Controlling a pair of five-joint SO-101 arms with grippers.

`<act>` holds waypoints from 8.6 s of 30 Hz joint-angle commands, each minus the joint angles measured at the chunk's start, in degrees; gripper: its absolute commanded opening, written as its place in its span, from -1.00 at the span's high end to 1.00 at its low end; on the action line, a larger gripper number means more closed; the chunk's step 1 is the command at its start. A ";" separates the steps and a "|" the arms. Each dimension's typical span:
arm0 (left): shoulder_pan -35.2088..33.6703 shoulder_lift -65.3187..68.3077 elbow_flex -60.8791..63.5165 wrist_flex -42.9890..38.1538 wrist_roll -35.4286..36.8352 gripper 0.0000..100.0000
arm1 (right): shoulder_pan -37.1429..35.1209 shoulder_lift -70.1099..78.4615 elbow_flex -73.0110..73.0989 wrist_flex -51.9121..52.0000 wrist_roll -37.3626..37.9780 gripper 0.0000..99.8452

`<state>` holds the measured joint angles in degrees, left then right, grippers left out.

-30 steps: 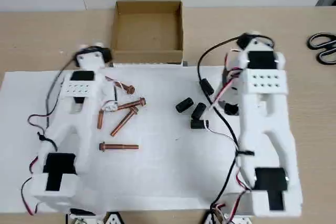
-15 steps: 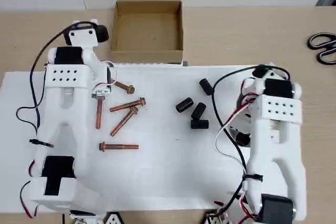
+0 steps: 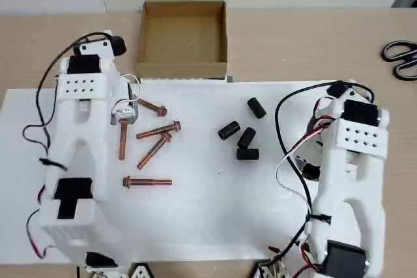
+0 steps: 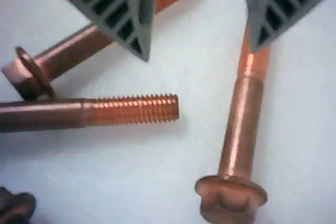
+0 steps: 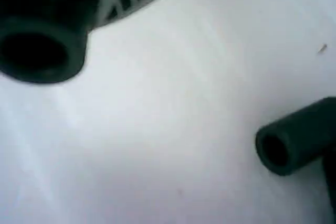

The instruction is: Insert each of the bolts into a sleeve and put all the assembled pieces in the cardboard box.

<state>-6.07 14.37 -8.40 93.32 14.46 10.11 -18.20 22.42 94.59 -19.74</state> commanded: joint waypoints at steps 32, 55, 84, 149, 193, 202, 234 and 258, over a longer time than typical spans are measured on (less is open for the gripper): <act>-4.04 16.70 -7.78 -4.66 -2.55 0.76 | 0.75 -2.33 -0.18 -1.63 0.18 1.00; -3.87 18.11 -14.55 1.23 -3.16 0.99 | 0.31 -2.86 -0.53 -1.01 0.26 1.00; 7.47 -46.95 6.90 5.80 -11.34 0.99 | -15.34 -50.07 9.67 -1.71 20.04 1.00; 32.18 -113.32 74.15 -37.98 26.81 0.99 | -57.63 -85.67 56.97 -36.88 22.86 1.00; 42.64 -113.23 79.60 -26.20 11.78 0.99 | -57.80 -85.49 55.30 -38.37 23.03 1.00; 42.46 -113.49 81.89 -28.48 7.30 0.98 | -57.80 -85.49 55.56 -38.37 23.03 1.00; 33.05 -113.23 73.36 -28.13 8.00 0.65 | -57.54 -85.49 58.11 -38.02 23.03 1.00; 4.57 -113.58 102.02 -43.08 -13.36 0.99 | -33.80 -85.49 61.54 -38.46 23.12 1.00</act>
<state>-1.23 -98.68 90.95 52.97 1.71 -26.90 -103.12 84.13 57.85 2.95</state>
